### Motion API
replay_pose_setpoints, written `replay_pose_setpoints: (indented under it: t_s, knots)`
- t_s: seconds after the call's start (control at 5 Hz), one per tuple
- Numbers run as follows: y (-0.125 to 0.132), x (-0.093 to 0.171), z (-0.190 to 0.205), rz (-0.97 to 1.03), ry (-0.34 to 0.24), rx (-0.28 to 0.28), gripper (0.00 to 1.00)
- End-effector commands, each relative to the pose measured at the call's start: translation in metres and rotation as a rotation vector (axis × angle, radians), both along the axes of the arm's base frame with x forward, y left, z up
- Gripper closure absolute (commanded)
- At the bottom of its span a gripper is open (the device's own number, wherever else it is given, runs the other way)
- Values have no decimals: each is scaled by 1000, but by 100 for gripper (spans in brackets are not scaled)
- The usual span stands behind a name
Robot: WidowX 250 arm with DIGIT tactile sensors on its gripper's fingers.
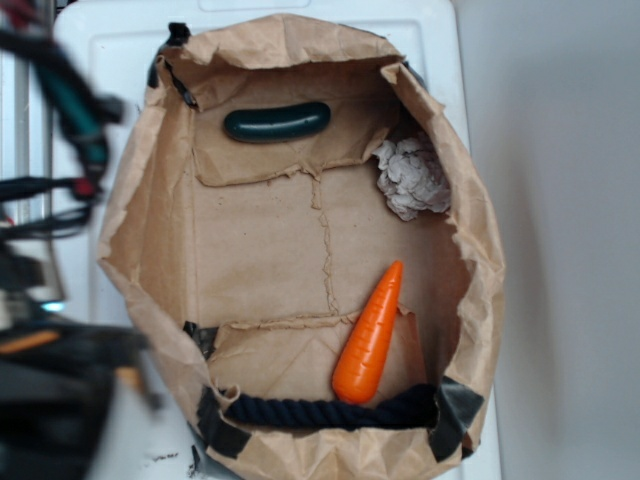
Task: Grab the blue rope.
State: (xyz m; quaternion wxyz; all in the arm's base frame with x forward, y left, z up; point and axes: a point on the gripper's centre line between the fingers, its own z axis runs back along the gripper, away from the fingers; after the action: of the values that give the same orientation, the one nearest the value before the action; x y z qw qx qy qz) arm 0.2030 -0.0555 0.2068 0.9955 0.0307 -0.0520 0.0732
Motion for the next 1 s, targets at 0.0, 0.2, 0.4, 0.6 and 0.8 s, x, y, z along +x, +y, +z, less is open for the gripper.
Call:
replay_pose_setpoints:
  t_s: [0.0,0.2,0.4,0.6,0.8]
  knots:
    - [3,43,-7,41,-106,-8,0]
    - [28,60,-15,64,-160,-96,0]
    - [49,84,-27,92,-182,-139,0]
    - [62,102,-45,95,-148,-169,0]
    - [56,105,-69,58,-97,-139,0]
